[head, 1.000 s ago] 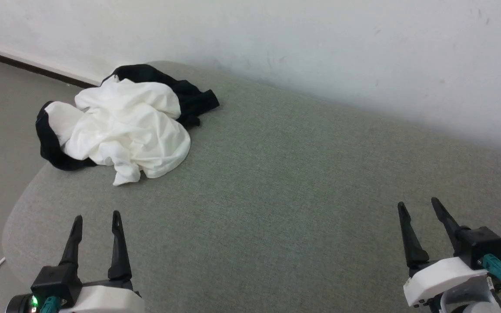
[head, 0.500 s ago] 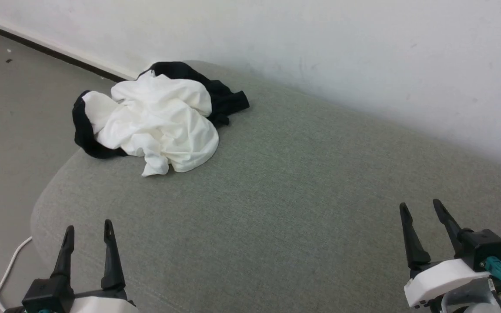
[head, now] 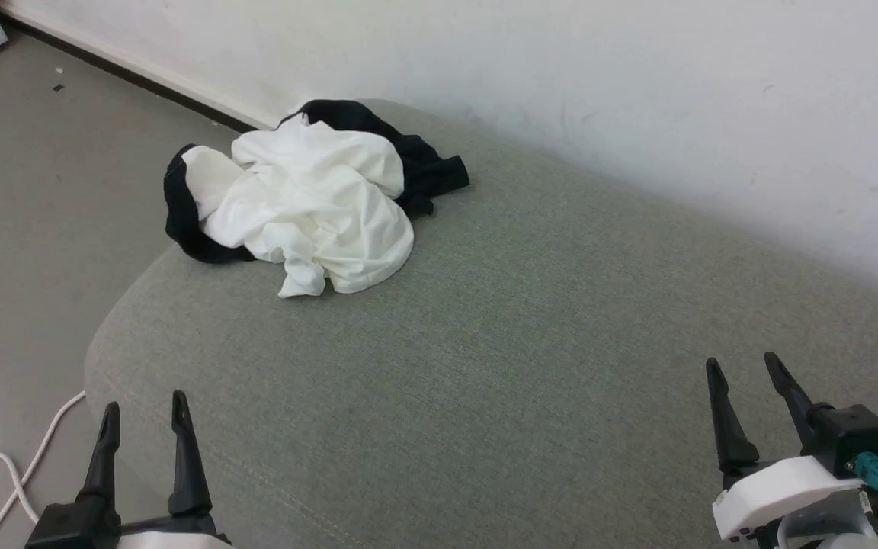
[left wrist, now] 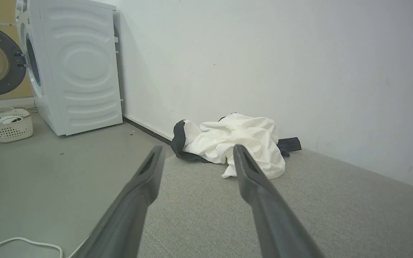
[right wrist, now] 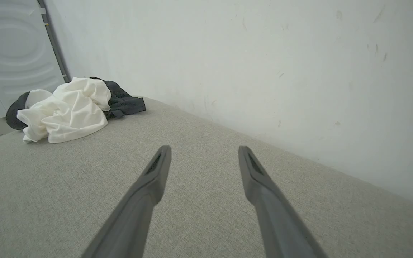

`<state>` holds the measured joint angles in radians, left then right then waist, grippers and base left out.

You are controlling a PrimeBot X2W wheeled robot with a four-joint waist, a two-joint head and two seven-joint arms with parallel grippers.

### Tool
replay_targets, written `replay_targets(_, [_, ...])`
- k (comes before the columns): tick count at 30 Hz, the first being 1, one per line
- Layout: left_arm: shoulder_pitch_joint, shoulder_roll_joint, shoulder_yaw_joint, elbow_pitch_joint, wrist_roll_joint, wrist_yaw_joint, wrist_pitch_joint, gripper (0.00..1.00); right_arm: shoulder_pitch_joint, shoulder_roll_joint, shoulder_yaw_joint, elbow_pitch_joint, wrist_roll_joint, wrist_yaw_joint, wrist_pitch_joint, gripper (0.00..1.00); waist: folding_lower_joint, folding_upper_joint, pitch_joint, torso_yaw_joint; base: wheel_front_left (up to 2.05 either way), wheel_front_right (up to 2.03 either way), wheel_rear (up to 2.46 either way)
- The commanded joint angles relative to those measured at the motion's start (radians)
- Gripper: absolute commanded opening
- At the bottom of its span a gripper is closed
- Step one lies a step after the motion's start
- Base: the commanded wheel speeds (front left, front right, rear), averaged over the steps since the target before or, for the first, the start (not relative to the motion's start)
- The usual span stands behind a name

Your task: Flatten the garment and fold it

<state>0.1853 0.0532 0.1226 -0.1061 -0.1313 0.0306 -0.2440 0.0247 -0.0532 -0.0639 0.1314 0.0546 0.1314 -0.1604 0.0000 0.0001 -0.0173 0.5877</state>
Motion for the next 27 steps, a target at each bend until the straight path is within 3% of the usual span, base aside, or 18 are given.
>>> replay_targets(1, [0.012,-0.003,0.006,-0.006,-0.008,0.011,-0.010,1.00,-0.008,0.003,-0.004,0.003,0.005,-0.001,-0.007,1.00,0.0000,-0.0001,0.000,0.008,0.00,0.00,0.00])
replay_targets(27, [0.023,-0.003,0.003,-0.014,-0.008,0.009,-0.018,1.00,0.001,0.003,-0.006,-0.011,0.005,-0.001,-0.003,1.00,0.0000,-0.0001,0.004,0.027,0.00,0.00,0.00])
